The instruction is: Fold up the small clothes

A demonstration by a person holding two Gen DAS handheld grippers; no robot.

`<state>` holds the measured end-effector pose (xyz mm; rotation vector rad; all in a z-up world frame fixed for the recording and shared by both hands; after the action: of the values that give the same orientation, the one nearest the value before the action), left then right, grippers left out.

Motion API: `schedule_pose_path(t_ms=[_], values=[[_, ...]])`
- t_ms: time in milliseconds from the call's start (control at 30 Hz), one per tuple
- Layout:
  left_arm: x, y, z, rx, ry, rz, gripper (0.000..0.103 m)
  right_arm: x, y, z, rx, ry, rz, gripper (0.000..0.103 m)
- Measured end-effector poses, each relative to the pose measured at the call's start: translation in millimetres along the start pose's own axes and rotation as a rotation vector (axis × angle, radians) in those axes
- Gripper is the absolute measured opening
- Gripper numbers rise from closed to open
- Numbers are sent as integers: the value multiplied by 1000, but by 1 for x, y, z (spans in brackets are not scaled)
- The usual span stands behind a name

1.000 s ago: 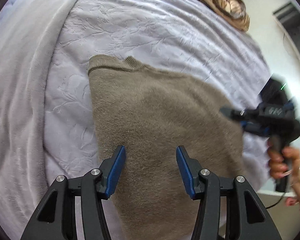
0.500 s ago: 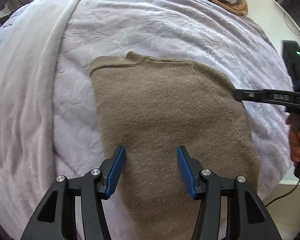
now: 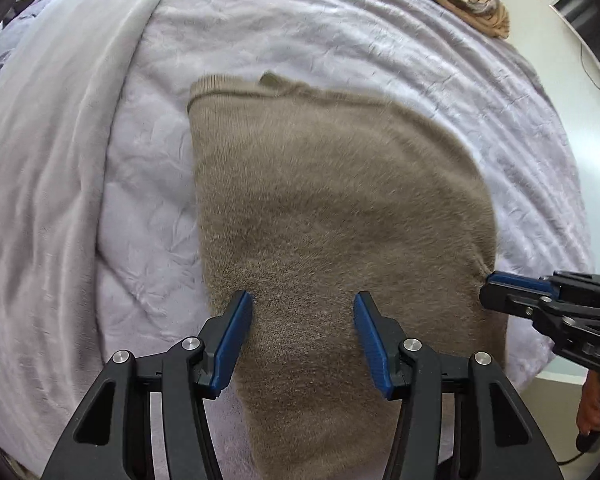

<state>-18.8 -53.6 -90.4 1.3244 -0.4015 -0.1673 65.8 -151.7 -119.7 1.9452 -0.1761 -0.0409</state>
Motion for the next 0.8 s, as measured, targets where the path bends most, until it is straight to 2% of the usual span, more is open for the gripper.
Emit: schedule_pose_path(t_ms=[33,67,200,333,733,800], values=[[0,-2,0,-4,1,0,55,-3,-7,7,-26,-12,-13,6],[-1,-2,0,-8,-2,1,55,-5,-14,16,-46,-28,-23,3],[-2,-7,6,12,-47,0,55,-5,-28,29,-49,-45,-30,3],[-8,-10,8,37,-73,7,55,-1,-43,24,-110,32,-28,3],[-27,4,4,68,-36,-59,55,-36,-24,12,-189,70,-49,3],[-35,6,1,65,-28,-80,55,-38,-19,11,-188,68,-46,7]])
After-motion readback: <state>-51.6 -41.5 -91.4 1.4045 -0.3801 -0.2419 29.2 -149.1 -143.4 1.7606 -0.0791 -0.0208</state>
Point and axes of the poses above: each gripper's, at about its wrist camera, not at the fingertips, and y roughly against the way its jaws point, z to its right, x to its top, the point moved 4 cm from there along -y, roughly the way its jaws point, and after that the axes turned 6 degrees about -y, right-handed, at the moved point
